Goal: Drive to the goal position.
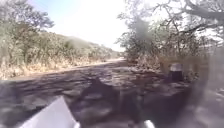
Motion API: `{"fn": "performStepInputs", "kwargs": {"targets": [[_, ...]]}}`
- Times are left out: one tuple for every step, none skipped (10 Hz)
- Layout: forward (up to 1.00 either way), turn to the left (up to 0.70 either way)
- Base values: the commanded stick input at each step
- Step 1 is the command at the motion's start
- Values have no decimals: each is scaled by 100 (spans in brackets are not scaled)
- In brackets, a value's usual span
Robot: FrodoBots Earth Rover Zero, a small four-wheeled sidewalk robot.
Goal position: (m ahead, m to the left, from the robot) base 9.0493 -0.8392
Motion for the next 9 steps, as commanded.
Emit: {"fn": "performStepInputs", "kwargs": {"targets": [[50,0],[50,-14],[50,-50],[50,-50],[50,-50],[50,-36],[50,-21],[50,0],[50,-5]]}}
